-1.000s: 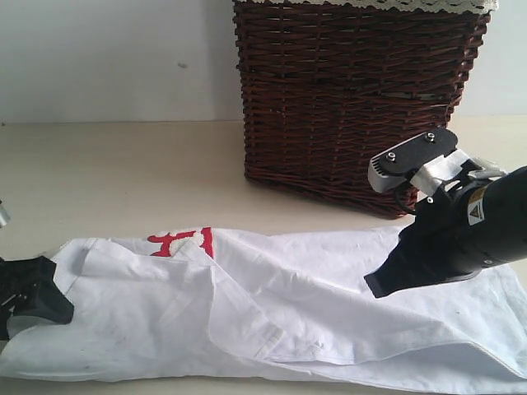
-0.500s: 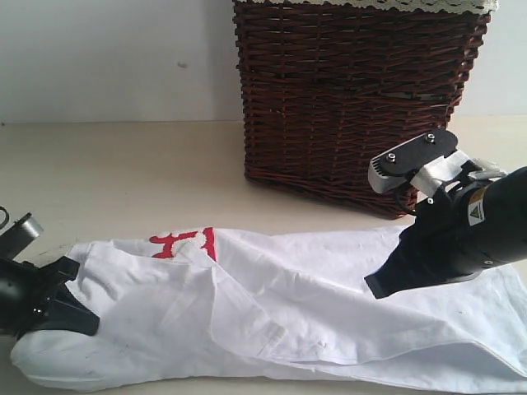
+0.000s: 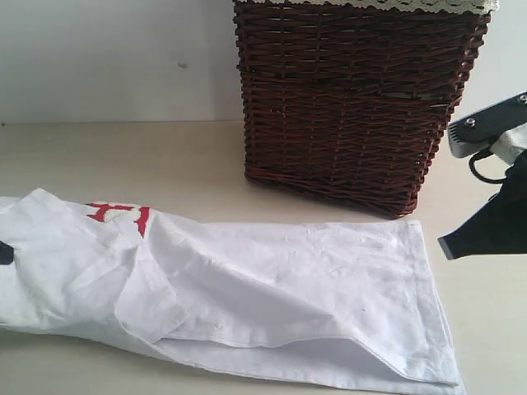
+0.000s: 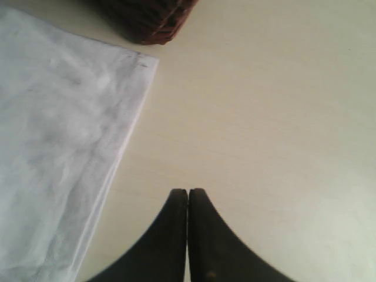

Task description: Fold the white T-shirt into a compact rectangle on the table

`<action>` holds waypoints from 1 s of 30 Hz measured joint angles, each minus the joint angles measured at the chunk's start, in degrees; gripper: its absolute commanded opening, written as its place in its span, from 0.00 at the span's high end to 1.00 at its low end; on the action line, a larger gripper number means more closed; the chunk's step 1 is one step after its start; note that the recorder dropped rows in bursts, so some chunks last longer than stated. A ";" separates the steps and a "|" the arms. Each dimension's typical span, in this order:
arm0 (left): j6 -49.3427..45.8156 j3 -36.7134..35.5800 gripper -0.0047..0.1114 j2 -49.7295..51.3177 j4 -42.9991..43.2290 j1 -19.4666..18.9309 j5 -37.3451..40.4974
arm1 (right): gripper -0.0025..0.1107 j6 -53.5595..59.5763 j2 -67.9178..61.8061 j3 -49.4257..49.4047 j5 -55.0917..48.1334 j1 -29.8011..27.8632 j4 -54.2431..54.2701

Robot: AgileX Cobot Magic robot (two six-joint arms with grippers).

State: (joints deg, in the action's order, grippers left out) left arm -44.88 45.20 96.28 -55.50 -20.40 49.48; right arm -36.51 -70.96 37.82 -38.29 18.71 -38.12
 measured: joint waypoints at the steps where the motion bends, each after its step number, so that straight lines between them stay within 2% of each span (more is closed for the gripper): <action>1: -0.13 -0.29 0.96 -1.06 -0.75 0.00 0.29 | 0.96 -1.64 0.25 0.00 -0.18 0.00 -0.76; 5: -2.35 -0.69 0.96 -6.16 -6.49 2.91 4.58 | 0.96 -3.98 0.58 0.00 0.06 0.00 -1.52; 9: -3.88 -0.69 0.96 -10.90 -13.37 10.45 7.56 | 0.96 -4.36 0.58 0.00 0.28 0.00 -1.52; 13: -4.16 1.89 0.96 -12.77 -21.21 25.87 3.92 | 0.96 -4.47 0.58 0.00 0.41 0.00 -0.99; 14: -4.16 3.13 0.96 -12.51 -22.72 32.33 0.05 | 0.96 -4.47 0.58 0.00 0.41 0.00 -0.86; 15: -4.16 3.95 0.96 -12.16 -23.51 35.61 -2.17 | 0.96 -4.47 0.58 0.00 0.41 0.00 -0.69; 16: -4.16 5.55 0.96 -10.68 -24.80 41.31 -6.63 | 0.96 -4.04 0.58 0.00 0.41 0.00 -0.01; 17: -4.16 6.74 0.95 -9.63 -25.58 44.85 -9.49 | 0.96 -3.73 0.58 0.00 0.41 0.00 0.84; 19: -4.16 11.20 0.79 -3.80 -26.45 53.17 -14.80 | 0.96 -2.00 0.58 0.00 0.41 0.00 3.16; 21: -4.16 15.44 0.43 1.96 -27.41 57.83 -15.35 | 0.96 -0.58 0.63 0.00 0.31 0.00 4.46; 22: -4.16 17.08 0.24 4.13 -28.06 59.17 -14.29 | 0.96 -0.23 0.63 0.00 0.20 0.00 5.05; 23: -4.16 19.18 0.21 6.36 -28.42 60.38 -11.91 | 0.96 0.48 0.63 0.00 -0.15 0.00 5.58; 26: -2.43 21.19 0.37 8.13 -28.65 60.70 -8.13 | 0.96 1.16 0.63 0.00 -0.39 0.00 5.89; 30: -2.07 21.74 0.55 7.23 -24.56 59.00 -5.93 | 0.96 1.28 0.63 0.00 -0.44 0.00 5.89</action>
State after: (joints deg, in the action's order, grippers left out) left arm -46.94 66.94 103.51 -80.06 38.60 43.55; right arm -35.23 -70.33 37.82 -38.73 18.71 -32.22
